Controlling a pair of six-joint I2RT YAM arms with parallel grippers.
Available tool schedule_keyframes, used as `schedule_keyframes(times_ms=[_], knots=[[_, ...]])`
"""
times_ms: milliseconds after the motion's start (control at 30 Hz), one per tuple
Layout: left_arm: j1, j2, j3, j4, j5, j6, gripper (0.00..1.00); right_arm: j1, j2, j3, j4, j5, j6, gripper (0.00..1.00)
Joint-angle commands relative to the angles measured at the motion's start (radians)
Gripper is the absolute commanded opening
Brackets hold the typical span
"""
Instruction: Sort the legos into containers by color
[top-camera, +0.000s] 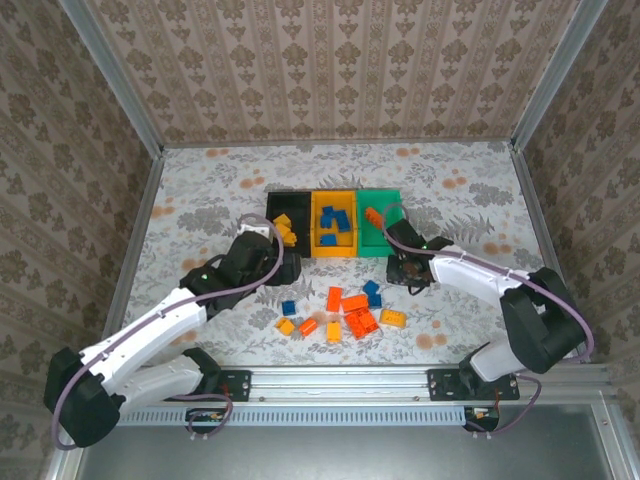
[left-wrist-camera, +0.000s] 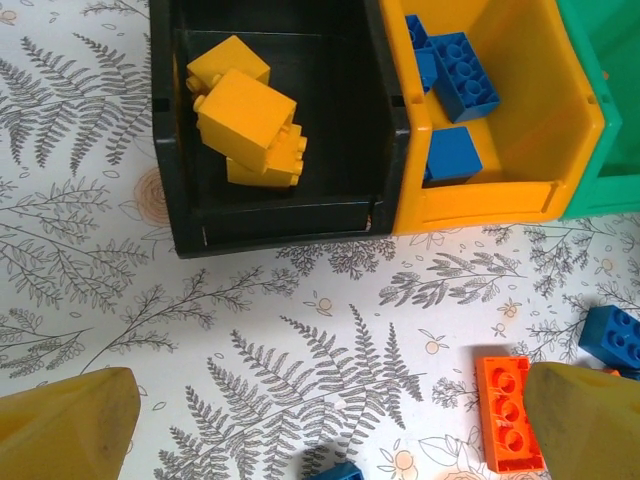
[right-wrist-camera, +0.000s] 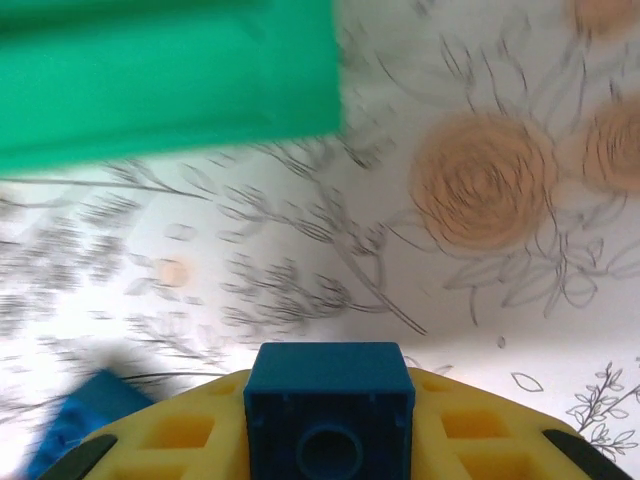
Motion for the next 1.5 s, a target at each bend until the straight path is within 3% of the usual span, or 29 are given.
schedule_keyframes(times_ms=[0, 200, 467, 733, 1033, 1200, 1467], knots=[[0.012, -0.031, -0.018, -0.043, 0.011, -0.024, 1.00, 0.044, -0.028, 0.142, -0.014, -0.049, -0.078, 0.32], [0.015, -0.071, -0.056, -0.060, 0.027, -0.052, 1.00, 0.133, 0.171, 0.421, -0.014, -0.041, -0.133, 0.34], [0.017, -0.099, -0.083, -0.112, 0.050, -0.088, 1.00, 0.136, 0.474, 0.719, -0.086, 0.011, -0.139, 0.37], [0.020, -0.089, -0.080, -0.181, 0.081, -0.103, 1.00, 0.129, 0.571, 0.851, -0.139, 0.082, -0.140, 0.50], [0.008, -0.022, -0.059, -0.210, 0.153, -0.054, 0.96, 0.129, 0.485, 0.795, -0.093, 0.078, -0.123, 0.74], [-0.096, 0.066, -0.045, -0.252, 0.157, -0.049, 0.94, 0.128, 0.393, 0.668, -0.047, 0.059, -0.100, 0.75], [-0.252, 0.223, -0.051, -0.266, 0.157, -0.083, 0.83, 0.108, 0.262, 0.481, 0.014, 0.051, -0.071, 0.75]])
